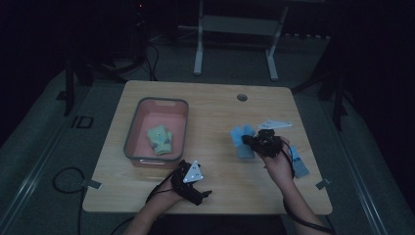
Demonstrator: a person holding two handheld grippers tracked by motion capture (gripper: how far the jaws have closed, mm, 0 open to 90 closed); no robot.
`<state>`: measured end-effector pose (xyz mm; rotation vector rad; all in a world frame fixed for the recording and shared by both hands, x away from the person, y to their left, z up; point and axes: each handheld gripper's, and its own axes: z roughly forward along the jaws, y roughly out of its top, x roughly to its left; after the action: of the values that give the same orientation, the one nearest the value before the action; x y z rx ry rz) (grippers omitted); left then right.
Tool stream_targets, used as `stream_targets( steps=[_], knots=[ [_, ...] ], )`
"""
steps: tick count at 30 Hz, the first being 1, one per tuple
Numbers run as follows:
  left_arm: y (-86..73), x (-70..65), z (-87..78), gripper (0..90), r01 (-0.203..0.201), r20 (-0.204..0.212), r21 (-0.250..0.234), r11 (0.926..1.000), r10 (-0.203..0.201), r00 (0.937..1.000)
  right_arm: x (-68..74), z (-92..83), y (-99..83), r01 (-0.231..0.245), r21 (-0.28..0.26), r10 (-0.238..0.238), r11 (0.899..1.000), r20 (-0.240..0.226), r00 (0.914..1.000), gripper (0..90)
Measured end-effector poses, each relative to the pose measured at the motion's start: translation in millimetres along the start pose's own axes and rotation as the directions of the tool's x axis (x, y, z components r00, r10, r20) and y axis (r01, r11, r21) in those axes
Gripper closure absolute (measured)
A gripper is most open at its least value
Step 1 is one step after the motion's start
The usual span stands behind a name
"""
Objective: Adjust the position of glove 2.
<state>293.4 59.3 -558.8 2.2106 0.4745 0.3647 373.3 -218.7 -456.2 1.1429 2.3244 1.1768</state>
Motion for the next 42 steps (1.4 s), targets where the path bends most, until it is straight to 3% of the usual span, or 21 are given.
stream_targets(
  steps=[2, 4, 9, 14, 20, 29, 33, 36, 42],
  knots=[
    [0.0, 0.5, 0.0, 1.9, 0.007, 0.001, -0.003, 1.0, -0.007, 1.0, 7.8, 7.7, -4.0, 0.02, 0.018, -0.02, 1.0, 0.009, 0.9998, 86.9],
    [0.0, 0.8, -0.3, 1.8, 0.015, 0.003, -0.008, 0.9999, -0.015, 0.9999, 13.0, 15.0, -8.8, 0.007, 0.032, -0.007, 0.999, -0.005, 1.0, 86.9],
    [-0.3, 0.5, 0.3, 1.9, 0.007, 0.006, -0.005, 1.0, -0.007, 1.0, 22.0, 28.5, -20.8, -0.012, 0.046, 0.011, 0.999, 0.013, 0.9999, 86.9],
    [0.2, 0.6, -0.1, 1.9, 0.01, 0.012, -0.006, 0.9999, -0.01, 0.9999, 22.8, 35.2, -29.5, -0.042, 0.053, 0.041, 0.998, 0.022, 0.9989, 86.9],
    [0.0, -1.5, 1.0, 1.9, 0.005, 0.006, -0.005, 1.0, -0.005, 1.0, 20.0, 46.5, -37.6, -0.073, 0.074, 0.068, 0.995, 0.071, 0.9951, 86.8],
    [-0.3, -1.2, 0.8, 1.9, -0.002, 0.001, -0.001, 1.0, 0.002, 1.0, 15.3, 69.6, -46.8, -0.101, 0.108, 0.094, 0.989, 0.068, 0.9933, 85.4],
    [-0.4, -1.4, 1.3, 1.9, -0.002, 0.01, 0.004, 1.0, 0.002, 0.9999, 12.1, 77.9, -53.7, -0.12, 0.118, 0.111, 0.986, 0.078, 0.9907, 78.7],
    [-0.4, -1.2, 1.7, 1.9, 0.0, 0.013, 0.005, 1.0, 0.0, 0.9999, 12.5, 80.1, -55.6, -0.102, 0.117, 0.093, 0.988, 0.081, 0.9924, 74.5],
    [-0.4, -1.2, 1.4, 1.9, 0.005, 0.018, -0.001, 1.0, -0.005, 0.9998, 9.3, 73.8, -51.2, -0.103, 0.114, 0.096, 0.988, 0.062, 0.9934, 69.7]
  ],
)
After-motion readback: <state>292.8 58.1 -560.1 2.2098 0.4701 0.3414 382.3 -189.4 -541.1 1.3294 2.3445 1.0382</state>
